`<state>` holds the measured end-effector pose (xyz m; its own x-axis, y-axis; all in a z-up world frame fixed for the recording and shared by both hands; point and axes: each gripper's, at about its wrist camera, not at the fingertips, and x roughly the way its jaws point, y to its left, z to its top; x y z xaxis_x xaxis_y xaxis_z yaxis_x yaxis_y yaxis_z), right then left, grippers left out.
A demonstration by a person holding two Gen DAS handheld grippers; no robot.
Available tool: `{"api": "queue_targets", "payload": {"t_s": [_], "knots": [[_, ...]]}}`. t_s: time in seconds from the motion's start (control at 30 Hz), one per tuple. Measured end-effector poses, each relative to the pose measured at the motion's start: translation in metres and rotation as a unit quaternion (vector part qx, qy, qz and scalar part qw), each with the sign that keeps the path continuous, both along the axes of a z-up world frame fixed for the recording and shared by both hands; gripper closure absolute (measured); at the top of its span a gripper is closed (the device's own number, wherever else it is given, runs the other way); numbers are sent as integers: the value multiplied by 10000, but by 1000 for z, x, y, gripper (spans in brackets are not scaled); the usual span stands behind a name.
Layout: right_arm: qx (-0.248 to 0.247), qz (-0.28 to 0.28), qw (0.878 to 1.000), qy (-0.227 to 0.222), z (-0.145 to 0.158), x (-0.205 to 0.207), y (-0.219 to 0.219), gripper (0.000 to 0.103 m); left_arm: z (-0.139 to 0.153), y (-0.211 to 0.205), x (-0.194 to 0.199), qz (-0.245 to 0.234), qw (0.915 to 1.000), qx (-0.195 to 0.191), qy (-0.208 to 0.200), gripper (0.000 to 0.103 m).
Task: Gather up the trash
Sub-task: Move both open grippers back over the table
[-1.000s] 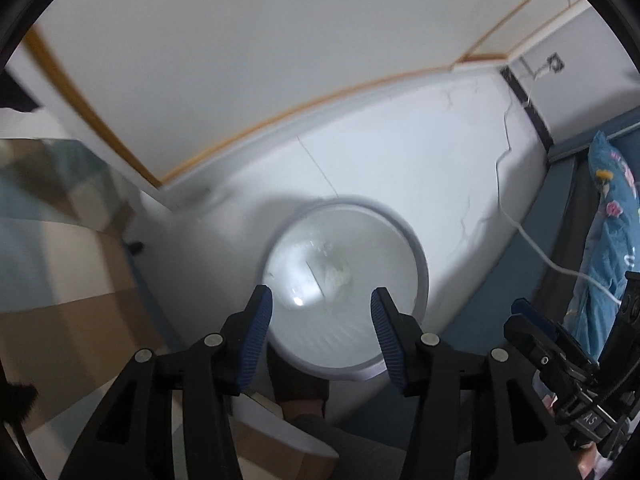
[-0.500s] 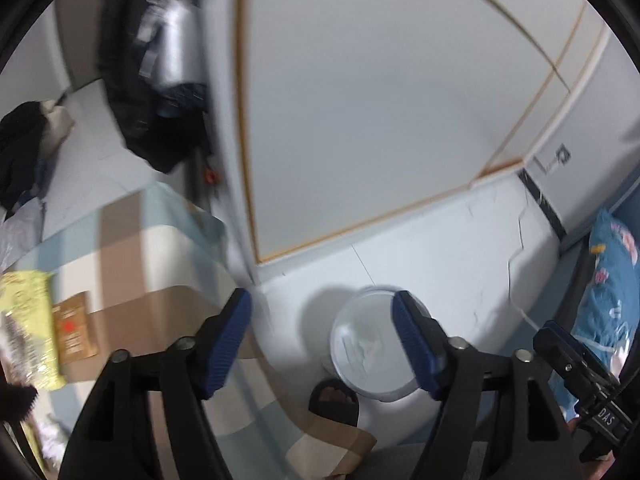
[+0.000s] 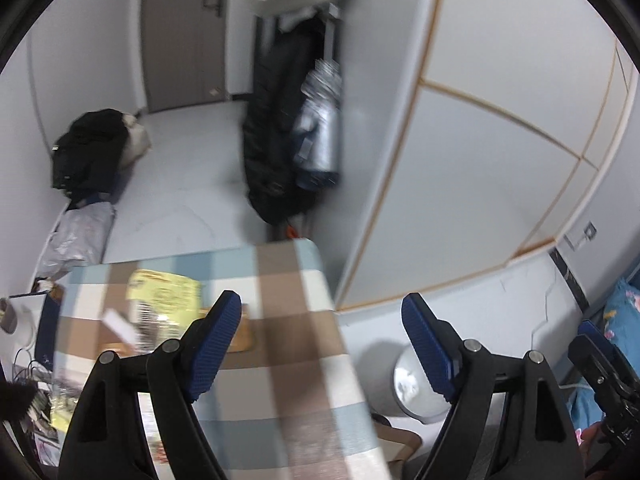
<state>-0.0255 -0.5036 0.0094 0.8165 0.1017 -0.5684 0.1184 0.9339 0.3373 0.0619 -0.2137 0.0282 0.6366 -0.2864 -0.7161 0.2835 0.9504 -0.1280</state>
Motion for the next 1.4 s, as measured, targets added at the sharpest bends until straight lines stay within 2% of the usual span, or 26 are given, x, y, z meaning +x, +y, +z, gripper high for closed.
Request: {"api": "queue_targets", "payload": {"t_s": [0.1,0.13,0.27,0.4,0.57,0.83,1.03,1.13,1.4], "knots": [[-106,255,9993,-257,12,2,27,5,10,28,-6,288,9994,-33,-194,19],[-139,372,9987,-326,14,3,37,5,12,39,-8,410,9988,-36,-273,16],[-169,757,9960,-445,16,12,77,4,18,73,-14,735,9962,13,-459,14],[-71,1115,9917,-631,19,18,109,4,15,105,-13,979,9938,39,-527,13],[-176,1516,9851,-797,22,25,154,4,7,143,-13,1284,9898,109,-601,13],[-199,1860,9795,-752,5,41,209,4,-5,199,-5,1620,9855,12,-502,13],[-325,2103,9757,-526,-6,58,250,4,-20,242,0,1720,9844,-264,-245,13],[-365,2189,9739,-480,-9,65,267,4,-36,266,8,1673,9850,-428,57,13],[-478,2446,9677,-371,-29,82,305,4,-70,291,19,1223,9861,-730,851,13]]}}
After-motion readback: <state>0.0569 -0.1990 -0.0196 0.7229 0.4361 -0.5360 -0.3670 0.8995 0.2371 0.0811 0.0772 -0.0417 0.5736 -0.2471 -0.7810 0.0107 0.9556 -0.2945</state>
